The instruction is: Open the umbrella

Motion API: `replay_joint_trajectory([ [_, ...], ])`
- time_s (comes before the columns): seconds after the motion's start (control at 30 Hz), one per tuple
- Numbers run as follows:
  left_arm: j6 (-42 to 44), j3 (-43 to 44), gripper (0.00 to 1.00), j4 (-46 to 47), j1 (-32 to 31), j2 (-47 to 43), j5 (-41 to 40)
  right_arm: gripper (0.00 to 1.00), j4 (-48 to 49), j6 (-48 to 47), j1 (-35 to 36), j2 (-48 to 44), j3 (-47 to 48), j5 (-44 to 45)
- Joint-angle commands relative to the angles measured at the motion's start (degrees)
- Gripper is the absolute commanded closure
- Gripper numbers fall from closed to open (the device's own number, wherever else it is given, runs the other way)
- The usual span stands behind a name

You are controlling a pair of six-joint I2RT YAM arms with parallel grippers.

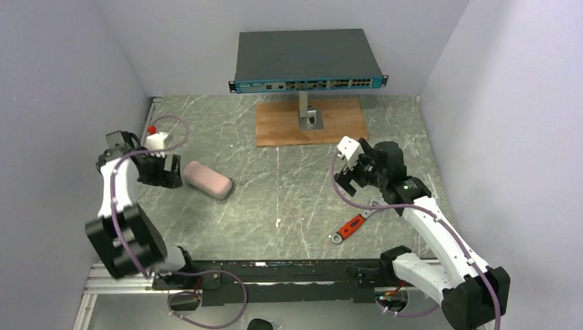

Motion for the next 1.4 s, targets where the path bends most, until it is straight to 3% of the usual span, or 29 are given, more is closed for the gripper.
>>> replay_joint_trajectory([
  [0.0,-3.89,10.87,0.0,-1.76,5.79,13.6,8.08,0.0,-0.83,3.58,0.21,-0.64,1.21,-4.91],
  [0.17,-4.99,15.65,0.02,-1.98,5.96,21.46,7.46,0.0,-1.41,3.62,0.24,3.45,2.96,-6.43],
  [0.33,-7.37,12.29,0.15,-1.77,6.07,19.93,6.11,0.0,-5.78,-5.47,0.21,3.83,3.78,-9.58],
  [0.47,-9.85,6.91,0.38,3.11,4.81,16.63,-6.97,0.0,-5.15,-9.02,0.16,1.21,1.61,-9.75],
  [0.57,-9.38,6.67,0.46,2.35,2.51,19.49,-10.19,0.0,-5.18,-10.0,0.15,0.43,1.12,-9.79],
  [0.73,-12.82,8.85,0.58,1.25,-2.03,26.1,-2.1,0.0,-5.11,-10.91,0.11,0.02,0.81,-9.34],
  [1.1,-16.16,15.77,0.55,6.2,-21.39,35.39,6.05,0.0,-8.56,-10.82,0.16,3.36,4.03,-8.05],
  [1.37,-13.4,24.07,0.42,5.43,-36.86,43.62,8.34,0.0,-10.29,-13.66,0.16,3.07,3.77,-8.02],
])
